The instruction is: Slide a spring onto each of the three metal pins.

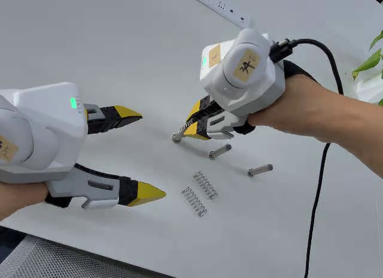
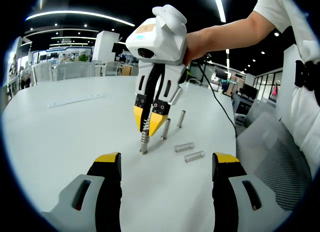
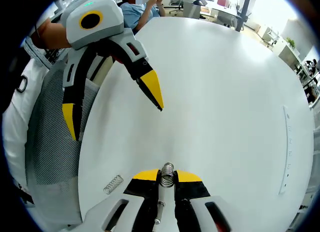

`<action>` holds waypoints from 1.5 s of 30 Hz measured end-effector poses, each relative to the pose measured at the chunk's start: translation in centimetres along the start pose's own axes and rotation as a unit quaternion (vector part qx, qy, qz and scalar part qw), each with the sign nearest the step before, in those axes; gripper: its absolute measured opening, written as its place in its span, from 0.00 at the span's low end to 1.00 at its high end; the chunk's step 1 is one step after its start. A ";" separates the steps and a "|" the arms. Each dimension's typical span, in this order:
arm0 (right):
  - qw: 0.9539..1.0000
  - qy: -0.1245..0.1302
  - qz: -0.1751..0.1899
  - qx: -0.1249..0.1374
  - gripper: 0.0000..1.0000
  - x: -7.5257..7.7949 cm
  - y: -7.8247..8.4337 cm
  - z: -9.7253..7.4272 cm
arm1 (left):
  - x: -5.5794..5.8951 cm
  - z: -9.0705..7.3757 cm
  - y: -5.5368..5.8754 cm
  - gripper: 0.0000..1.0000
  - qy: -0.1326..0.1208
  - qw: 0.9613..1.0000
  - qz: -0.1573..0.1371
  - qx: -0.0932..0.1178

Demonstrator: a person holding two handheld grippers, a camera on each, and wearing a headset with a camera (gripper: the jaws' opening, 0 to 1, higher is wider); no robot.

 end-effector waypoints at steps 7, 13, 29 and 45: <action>1.000 0.002 0.001 0.001 0.08 -0.1 0.1 0.4 | 0.0 0.0 0.0 0.73 -0.001 1.000 -0.001 0.001; 1.000 0.002 0.002 0.003 0.08 -0.2 0.1 0.8 | 0.0 0.0 0.1 0.73 0.001 1.000 -0.002 0.000; 1.000 0.011 0.010 0.006 0.08 0.1 0.5 2.0 | -0.1 0.1 0.4 0.74 0.001 1.000 0.003 -0.006; 1.000 0.013 0.010 0.005 0.08 -0.1 0.5 2.5 | 0.1 0.3 0.8 0.80 0.008 1.000 0.013 -0.016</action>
Point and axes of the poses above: the centre of the closed fingertips' face, and the gripper's own axes: z roughly forward along the fingers, x roughly to its right, y roughly out of its underside, the point moved 3 cm from there along -z, roughly backward along the fingers, and after that the axes turned 13 degrees about -z, right-handed, at the moved point
